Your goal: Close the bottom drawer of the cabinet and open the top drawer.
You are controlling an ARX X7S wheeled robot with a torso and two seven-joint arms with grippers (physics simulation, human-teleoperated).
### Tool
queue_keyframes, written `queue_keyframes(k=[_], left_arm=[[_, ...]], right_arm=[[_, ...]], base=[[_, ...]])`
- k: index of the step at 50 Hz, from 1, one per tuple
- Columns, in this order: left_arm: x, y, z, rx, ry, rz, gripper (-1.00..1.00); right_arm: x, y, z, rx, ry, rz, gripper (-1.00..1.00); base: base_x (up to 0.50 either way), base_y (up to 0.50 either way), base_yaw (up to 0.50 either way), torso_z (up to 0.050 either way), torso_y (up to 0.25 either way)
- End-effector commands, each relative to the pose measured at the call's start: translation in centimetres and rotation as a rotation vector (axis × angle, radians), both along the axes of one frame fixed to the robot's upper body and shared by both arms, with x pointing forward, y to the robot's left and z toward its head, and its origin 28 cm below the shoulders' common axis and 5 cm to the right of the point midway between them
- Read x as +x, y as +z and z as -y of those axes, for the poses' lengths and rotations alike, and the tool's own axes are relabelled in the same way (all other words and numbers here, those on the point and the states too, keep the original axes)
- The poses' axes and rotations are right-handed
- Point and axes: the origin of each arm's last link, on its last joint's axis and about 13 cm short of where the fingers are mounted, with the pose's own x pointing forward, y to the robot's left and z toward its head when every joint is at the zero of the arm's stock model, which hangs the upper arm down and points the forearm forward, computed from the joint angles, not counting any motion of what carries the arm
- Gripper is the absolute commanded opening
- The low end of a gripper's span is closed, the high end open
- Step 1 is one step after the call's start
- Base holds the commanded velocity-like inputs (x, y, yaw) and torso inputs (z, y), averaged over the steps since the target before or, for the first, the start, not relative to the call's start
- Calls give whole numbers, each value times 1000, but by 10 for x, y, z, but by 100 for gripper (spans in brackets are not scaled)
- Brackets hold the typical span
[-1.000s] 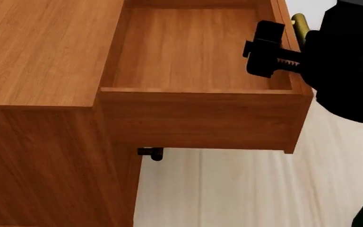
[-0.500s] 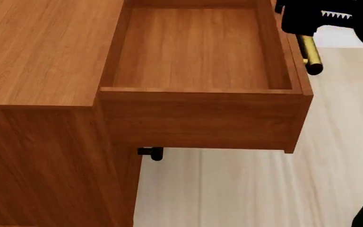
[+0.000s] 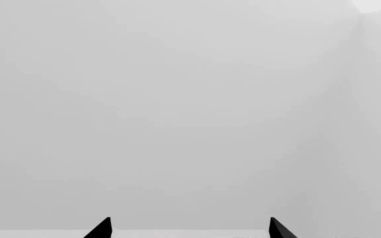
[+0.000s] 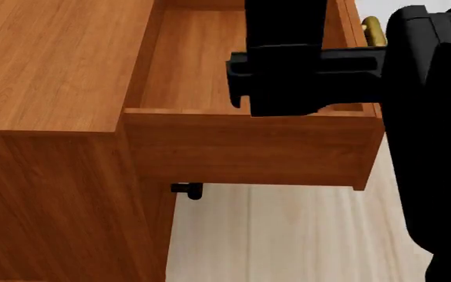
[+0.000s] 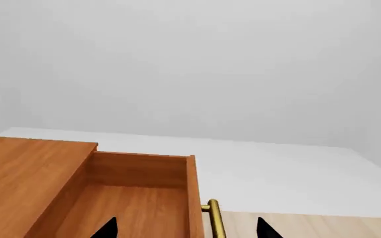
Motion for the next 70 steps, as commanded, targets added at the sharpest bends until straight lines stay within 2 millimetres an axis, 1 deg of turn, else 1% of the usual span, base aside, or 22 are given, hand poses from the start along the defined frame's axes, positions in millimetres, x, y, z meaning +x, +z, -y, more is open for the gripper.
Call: queue_keyframes(k=[1,13,24,30,36,38,40,41,42,43,45,47,49,51,53,55,61,65,67,68,69,70], left_arm=[[2,0,1,18,-16,-19,100],[4,-1,4,50,-32,-31,100],[3,0,4,63,-35,-35,100],[3,0,4,63,-37,-36,100],[4,0,6,78,-40,-36,100],[4,1,7,91,-83,-31,100],[1,7,17,153,-286,6,100],[1,11,25,216,-417,-68,100],[-9,24,36,284,-550,-109,100],[-21,37,42,330,-598,-84,100],[-56,67,58,452,-781,-94,100],[-88,87,65,500,-808,-48,100],[-112,94,67,526,-804,-56,100],[-126,96,67,613,-738,-12,100],[-138,111,70,631,-781,144,100],[-150,92,63,567,-784,41,100],[-166,83,52,528,-825,65,100],[-168,72,61,553,-914,19,100],[-178,64,78,573,-1042,60,100],[-169,63,68,567,-948,-41,100],[-171,60,63,589,-913,-60,100],[-180,49,69,567,-964,-63,100]], right_arm=[[-23,-45,-8,-53,90,-2,100],[-6,-66,2,-38,69,17,100],[2,-76,9,-6,52,11,100],[2,-73,9,5,49,11,100],[10,-85,13,38,55,-27,100],[12,-89,14,51,59,-35,100],[16,-97,14,82,84,-59,100],[20,-107,14,79,100,-75,100],[22,-112,13,76,105,-71,100],[25,-118,13,67,111,-76,100],[29,-129,12,81,131,-71,100],[29,-133,12,51,126,-22,100],[27,-138,12,52,142,-9,100],[25,-141,13,55,141,-1,100],[23,-142,13,50,137,16,100],[21,-143,15,54,133,17,100],[13,-141,14,34,129,45,100],[9,-145,10,18,142,57,100],[6,-147,8,-1,134,85,100],[5,-149,7,7,138,95,100],[4,-152,6,1,141,104,100],[5,-155,5,1,149,105,100]], base=[[0,0,0,0,0],[0,0,0,0,0],[0,0,0,0,0],[0,0,0,0,0],[0,0,0,0,0],[0,0,0,0,0],[0,0,0,0,0],[0,0,0,0,0],[0,0,0,0,0],[0,0,0,0,0],[0,0,0,0,0],[0,0,0,0,0],[0,0,0,0,0],[0,0,0,0,0],[0,0,0,0,0],[0,0,0,0,0],[0,0,0,0,0],[0,0,0,0,0],[0,0,0,0,0],[0,0,0,0,0],[0,0,0,0,0],[0,0,0,0,0]])
